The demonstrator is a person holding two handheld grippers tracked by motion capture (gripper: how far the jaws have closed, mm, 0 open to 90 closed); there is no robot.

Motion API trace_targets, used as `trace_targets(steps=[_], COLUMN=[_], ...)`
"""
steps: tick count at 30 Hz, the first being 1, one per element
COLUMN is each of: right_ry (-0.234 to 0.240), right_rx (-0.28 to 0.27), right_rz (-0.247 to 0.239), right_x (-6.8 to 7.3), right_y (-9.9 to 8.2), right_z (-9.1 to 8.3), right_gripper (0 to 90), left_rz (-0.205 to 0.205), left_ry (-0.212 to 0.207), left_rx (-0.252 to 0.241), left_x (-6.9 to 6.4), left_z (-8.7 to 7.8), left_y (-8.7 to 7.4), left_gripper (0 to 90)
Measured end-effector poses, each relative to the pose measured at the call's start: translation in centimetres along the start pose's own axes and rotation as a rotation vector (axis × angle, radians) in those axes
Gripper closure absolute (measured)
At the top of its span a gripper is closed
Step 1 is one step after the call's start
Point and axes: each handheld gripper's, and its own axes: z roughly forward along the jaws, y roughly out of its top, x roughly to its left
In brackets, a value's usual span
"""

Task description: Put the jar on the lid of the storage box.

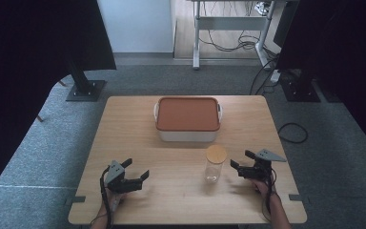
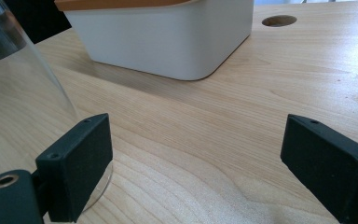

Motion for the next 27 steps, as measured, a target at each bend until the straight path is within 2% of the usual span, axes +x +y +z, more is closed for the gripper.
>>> trace_targets(steps=[13,20,27], right_ry=[-0.01,-0.03,-0.024], right_rx=[-0.005,-0.031,-0.045], right_rz=[0.003,0.012,0.014], right_x=[-0.06,-0.16,-0.12], right_y=[0.03,-0.03,-0.06], right_z=[0.04,-0.16,-0.8], right_gripper=[8.3,8.1,8.4], left_rz=[0.004,0.004,-0.001], left_ry=[0.004,0.005,0.004], left_rx=[0.003,0.003,0.003], left_x=[-0.06,-0.07,-0.03], left_z=[0.03,0.05,0.08], left_y=[0.01,0.02,0.03], left_gripper=[7.3,7.3,6.9])
